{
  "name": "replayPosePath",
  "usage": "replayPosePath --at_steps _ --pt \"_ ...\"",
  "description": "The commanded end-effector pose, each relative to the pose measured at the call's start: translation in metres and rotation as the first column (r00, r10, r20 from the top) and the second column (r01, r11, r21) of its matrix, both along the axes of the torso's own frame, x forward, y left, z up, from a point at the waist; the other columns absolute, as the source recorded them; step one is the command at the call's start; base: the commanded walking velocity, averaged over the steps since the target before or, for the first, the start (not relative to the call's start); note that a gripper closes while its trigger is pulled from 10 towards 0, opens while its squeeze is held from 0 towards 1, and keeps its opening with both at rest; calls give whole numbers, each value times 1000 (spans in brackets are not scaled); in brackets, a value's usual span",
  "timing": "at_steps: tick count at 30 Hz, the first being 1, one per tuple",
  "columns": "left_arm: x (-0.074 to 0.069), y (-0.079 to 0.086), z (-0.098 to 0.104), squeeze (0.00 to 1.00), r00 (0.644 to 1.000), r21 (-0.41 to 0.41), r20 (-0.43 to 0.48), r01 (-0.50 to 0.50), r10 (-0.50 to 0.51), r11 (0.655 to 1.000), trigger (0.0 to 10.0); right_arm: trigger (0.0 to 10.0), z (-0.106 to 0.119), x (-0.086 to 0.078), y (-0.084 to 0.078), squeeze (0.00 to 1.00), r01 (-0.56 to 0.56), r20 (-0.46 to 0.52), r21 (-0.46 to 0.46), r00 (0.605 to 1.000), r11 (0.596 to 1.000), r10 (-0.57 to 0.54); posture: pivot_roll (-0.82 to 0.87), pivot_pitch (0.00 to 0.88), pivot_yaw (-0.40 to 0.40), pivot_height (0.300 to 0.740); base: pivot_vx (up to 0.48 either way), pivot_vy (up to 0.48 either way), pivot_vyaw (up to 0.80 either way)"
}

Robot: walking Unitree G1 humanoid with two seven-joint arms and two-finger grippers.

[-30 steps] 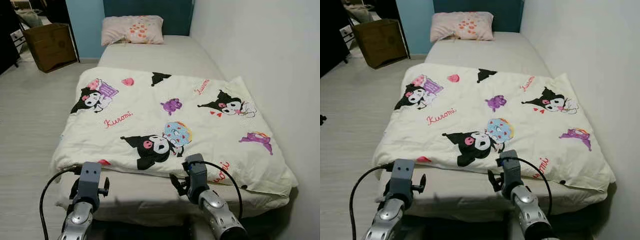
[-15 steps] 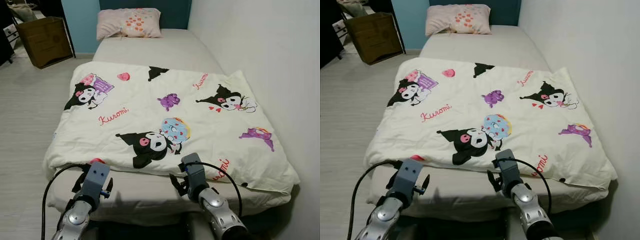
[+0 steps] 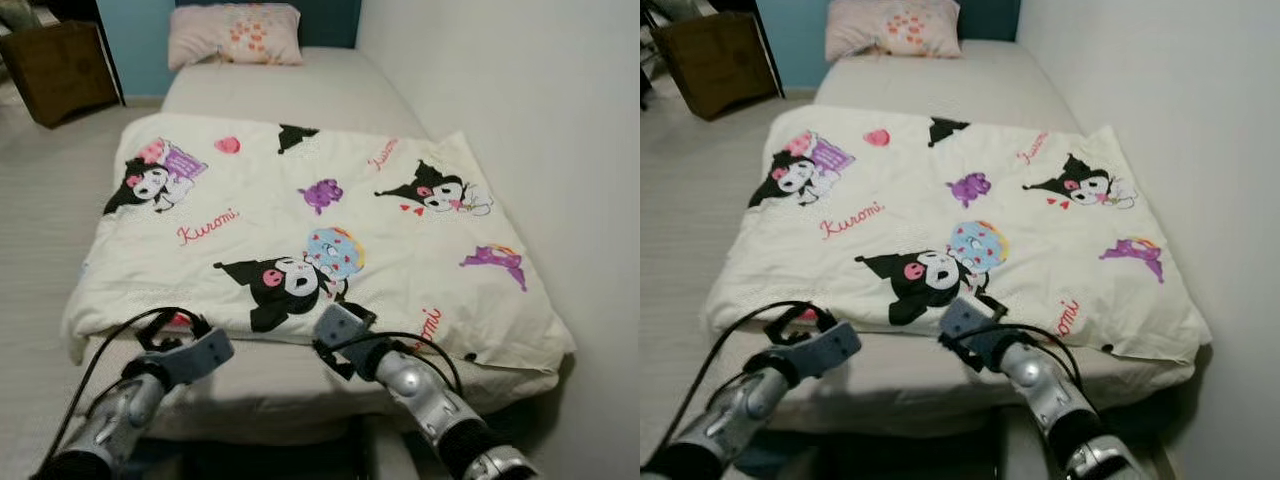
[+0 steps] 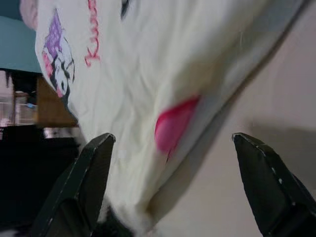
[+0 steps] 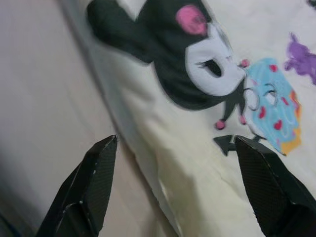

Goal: Clean up the room

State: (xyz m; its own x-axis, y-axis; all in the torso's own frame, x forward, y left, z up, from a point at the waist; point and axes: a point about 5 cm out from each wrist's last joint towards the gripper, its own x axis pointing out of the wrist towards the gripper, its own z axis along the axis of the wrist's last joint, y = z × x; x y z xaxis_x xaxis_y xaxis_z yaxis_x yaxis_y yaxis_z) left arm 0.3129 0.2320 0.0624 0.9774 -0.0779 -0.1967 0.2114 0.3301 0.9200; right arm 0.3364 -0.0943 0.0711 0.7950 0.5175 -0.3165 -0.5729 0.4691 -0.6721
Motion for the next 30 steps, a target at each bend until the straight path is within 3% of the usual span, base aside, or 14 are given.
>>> replayPosePath --at_steps 1,5,6,13,16,21,30 --pt "-4 5 -6 1000 999 56 -39 9 -6 998 10000 10000 -7 -2 -4 1000 -9 -17 -67 1000 998 8 -59 242 -116 537 0 0 0" --pt "-2 11 -8 1000 996 112 -86 36 -27 993 10000 10000 -8 2 -7 976 -21 -30 -151 999 988 17 -53 285 -120 537 0 0 0" --pt "-1 15 -7 1000 996 149 -82 35 -23 988 10000 10000 -8 5 -9 0 -12 -23 -181 1000 983 8 -56 308 -117 537 0 0 0" --pt "4 33 1 1000 999 299 -32 13 -3 954 10000 10000 -2 14 -14 0 29 43 -276 999 961 -18 -59 371 -113 537 0 0 0" --pt "8 45 14 1000 999 376 48 -30 13 926 10000 10000 3 19 -16 0 65 105 -324 994 944 -32 -63 399 -105 537 0 0 0" --pt "13 56 27 1000 992 433 124 -74 22 898 10000 10000 11 25 -19 0 112 184 -355 982 928 -48 -69 425 -92 537 0 0 0" --pt "21 56 35 1000 990 496 142 -76 5 865 10000 10000 23 34 -24 0 194 300 -391 951 900 -74 -108 453 -80 537 0 0 0"
